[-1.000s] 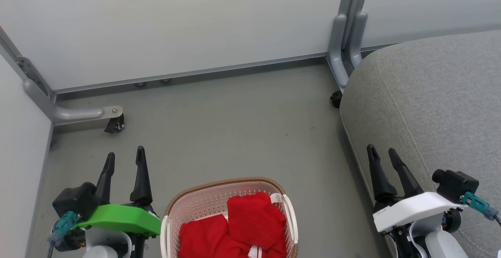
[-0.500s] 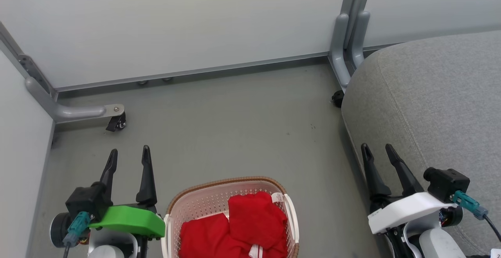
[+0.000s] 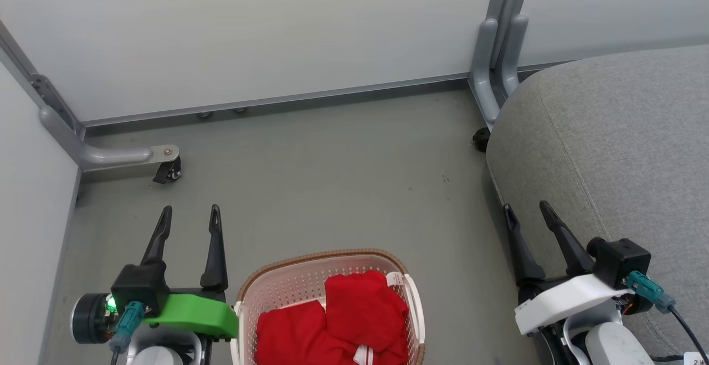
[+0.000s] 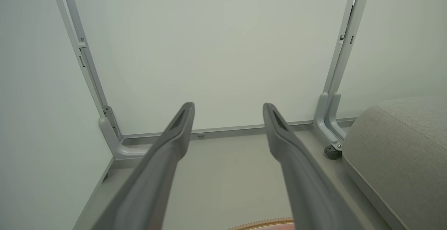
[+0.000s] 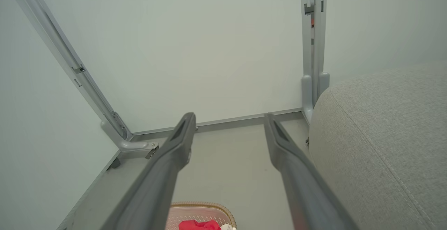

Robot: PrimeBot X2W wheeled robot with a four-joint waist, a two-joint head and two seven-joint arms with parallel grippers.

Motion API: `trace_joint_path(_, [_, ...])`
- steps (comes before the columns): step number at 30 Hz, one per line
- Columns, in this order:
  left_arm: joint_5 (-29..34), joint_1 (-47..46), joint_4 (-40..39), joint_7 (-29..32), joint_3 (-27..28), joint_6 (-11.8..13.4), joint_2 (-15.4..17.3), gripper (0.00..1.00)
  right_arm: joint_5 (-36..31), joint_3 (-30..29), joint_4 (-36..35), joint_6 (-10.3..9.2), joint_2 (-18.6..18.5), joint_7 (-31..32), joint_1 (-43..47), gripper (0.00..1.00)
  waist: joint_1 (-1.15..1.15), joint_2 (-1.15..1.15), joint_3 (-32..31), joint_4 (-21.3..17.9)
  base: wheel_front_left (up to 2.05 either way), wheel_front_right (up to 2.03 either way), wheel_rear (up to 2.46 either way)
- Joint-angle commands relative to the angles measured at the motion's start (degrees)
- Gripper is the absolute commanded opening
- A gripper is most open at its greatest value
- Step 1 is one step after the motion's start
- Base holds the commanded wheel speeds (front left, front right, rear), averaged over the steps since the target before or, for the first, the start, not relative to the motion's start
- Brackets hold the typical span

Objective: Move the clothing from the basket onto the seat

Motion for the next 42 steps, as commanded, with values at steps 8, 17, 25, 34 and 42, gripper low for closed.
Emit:
trace_joint_path(8, [4.25,-1.08,-0.29,-1.3,-0.34,0.4,0.62,1.0,-3.98,0.5,0.22,0.02,-0.38,-1.32,-0.79,1.0,0.0,0.47,0.17,0.1,0.0,0.0,0.0])
trace_joint_path(17, [8.01,-1.09,0.17,-2.14,-0.73,0.74,0.67,1.0,-7.46,0.82,0.75,0.02,-0.41,-2.17,-0.77,1.0,0.0,0.51,0.02,0.43,0.0,0.0,0.0])
trace_joint_path(25, [8.94,-0.99,0.65,-2.47,-0.49,0.59,0.37,1.0,-8.73,0.91,1.21,0.01,-0.42,-2.51,-0.84,1.0,0.0,0.52,0.1,0.57,0.0,0.0,0.0])
trace_joint_path(34, [8.9,-1.18,1.1,-2.46,-0.24,0.19,0.15,1.0,-8.75,0.81,1.98,0.01,-0.42,-2.52,-1.07,1.0,0.0,0.52,0.09,0.66,0.0,0.0,0.0])
trace_joint_path(42, [8.56,-1.36,1.31,-2.47,0.12,-0.09,-0.05,1.0,-8.72,1.0,2.1,0.01,-0.42,-2.51,-1.27,1.0,0.0,0.52,0.54,0.53,0.0,0.0,0.0])
